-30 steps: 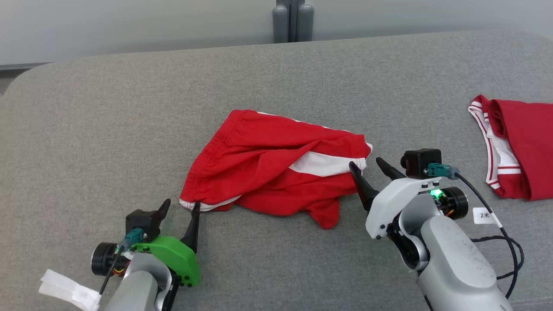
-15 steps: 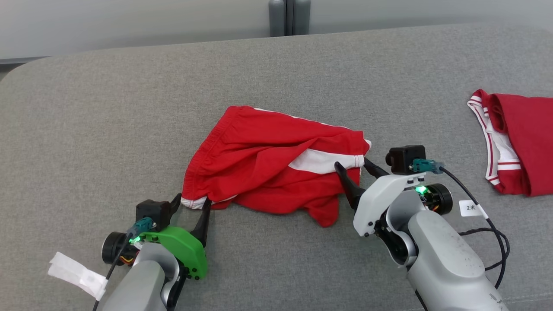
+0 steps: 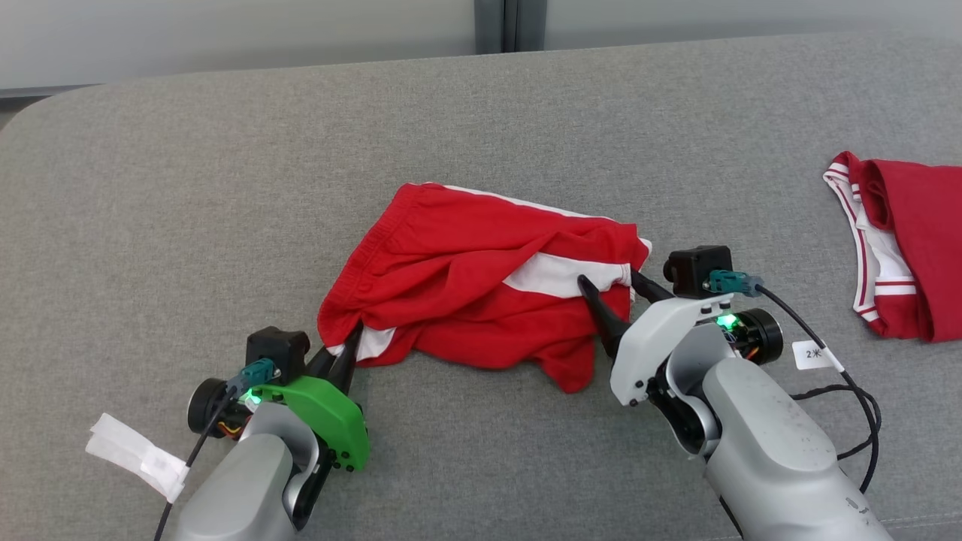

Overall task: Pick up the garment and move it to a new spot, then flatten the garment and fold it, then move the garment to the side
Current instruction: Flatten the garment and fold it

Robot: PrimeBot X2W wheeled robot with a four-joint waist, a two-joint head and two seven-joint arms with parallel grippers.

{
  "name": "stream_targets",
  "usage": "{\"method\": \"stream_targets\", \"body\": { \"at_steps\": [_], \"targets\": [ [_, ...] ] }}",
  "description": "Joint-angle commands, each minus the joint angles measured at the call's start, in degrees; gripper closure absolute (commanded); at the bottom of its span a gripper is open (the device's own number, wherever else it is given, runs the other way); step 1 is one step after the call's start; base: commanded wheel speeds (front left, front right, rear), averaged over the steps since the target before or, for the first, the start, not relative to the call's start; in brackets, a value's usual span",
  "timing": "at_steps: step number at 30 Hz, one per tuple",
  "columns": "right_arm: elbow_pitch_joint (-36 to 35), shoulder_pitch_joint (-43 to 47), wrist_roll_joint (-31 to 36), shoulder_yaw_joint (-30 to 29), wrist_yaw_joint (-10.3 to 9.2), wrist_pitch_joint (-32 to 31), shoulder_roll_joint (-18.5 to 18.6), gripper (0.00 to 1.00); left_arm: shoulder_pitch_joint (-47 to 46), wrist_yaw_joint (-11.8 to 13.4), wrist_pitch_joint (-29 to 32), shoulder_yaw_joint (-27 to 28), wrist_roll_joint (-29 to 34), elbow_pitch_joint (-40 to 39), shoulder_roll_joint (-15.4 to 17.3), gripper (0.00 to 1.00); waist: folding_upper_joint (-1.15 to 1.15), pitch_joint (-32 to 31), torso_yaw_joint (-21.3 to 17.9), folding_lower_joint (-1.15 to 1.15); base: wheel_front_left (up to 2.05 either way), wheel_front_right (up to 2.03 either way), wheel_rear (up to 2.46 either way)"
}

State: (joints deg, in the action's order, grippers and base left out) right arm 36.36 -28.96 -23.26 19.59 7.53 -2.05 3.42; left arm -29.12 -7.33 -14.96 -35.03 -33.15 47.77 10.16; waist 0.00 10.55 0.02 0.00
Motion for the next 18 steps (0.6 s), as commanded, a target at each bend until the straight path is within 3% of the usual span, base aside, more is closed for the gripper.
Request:
{"method": "stream_targets", "body": {
  "at_steps": [1,2,9,18],
  "targets": [
    [0.1,-0.8,0.5,0.1,-0.10,0.7,0.3,0.79,-0.9,-0.2,-0.3,-0.4,-0.9,-0.3,0.5,1.00,0.00,0.0,-0.1,0.00,0.00,0.00,0.00],
    [0.0,-1.0,0.5,0.1,-0.10,1.2,0.3,1.00,-1.1,-0.2,-0.3,-0.6,-1.1,-0.5,0.7,1.00,0.00,0.0,-0.1,0.00,0.00,0.00,0.00],
    [-1.4,-1.4,0.8,-0.2,-0.10,3.7,0.6,1.00,-0.7,-0.2,-0.3,-0.1,-1.7,-3.6,1.4,1.00,0.00,-0.8,0.1,0.00,0.00,0.00,0.00],
    [-12.2,3.9,-1.6,-4.0,-0.11,4.7,3.9,1.00,4.0,-0.2,-0.3,0.6,-9.5,-20.3,2.2,1.00,0.00,-2.8,0.1,0.00,0.00,0.00,0.00]
  ]
}}
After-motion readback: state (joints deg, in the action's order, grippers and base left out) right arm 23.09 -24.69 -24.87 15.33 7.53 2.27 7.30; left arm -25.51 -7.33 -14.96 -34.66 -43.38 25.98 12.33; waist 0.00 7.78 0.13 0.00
